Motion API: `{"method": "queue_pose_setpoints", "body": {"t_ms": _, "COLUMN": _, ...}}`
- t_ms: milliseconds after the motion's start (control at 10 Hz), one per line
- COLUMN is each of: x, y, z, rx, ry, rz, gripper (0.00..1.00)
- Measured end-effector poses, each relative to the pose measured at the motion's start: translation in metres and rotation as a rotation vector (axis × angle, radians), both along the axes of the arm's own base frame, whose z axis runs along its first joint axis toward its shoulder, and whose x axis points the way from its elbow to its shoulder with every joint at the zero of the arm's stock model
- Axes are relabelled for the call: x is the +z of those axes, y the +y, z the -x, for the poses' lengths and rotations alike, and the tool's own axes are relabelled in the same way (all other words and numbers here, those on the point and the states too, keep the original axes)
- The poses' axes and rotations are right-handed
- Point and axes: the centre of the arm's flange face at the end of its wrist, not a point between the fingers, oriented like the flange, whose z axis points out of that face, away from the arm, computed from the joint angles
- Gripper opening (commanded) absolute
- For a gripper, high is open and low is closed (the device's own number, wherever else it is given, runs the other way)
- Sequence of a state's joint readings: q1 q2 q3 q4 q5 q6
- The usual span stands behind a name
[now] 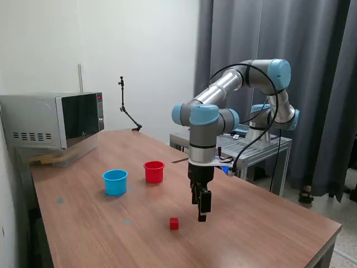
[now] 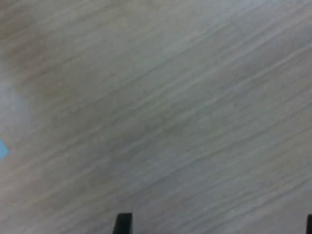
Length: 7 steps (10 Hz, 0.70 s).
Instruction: Place red objects in the red bin, and blue objects in the blue bin.
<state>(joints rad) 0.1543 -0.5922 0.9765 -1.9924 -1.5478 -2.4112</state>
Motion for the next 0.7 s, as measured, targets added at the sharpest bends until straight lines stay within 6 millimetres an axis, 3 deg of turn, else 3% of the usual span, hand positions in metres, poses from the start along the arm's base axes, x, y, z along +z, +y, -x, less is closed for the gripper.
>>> {"method": "queue_pose_setpoints", "body": {"t_ms": 400, "x": -0.007, "y": 0.026, "z": 0.006, "rx": -0.013, "ry": 0.007, "rz": -0.001, "gripper": 1.00}}
{"method": "queue_pose_setpoints", "body": {"t_ms": 700, "x": -0.027, "y": 0.041, "z": 0.010, "rx": 0.005, "ry": -0.006, "rz": -0.002, "gripper": 1.00}}
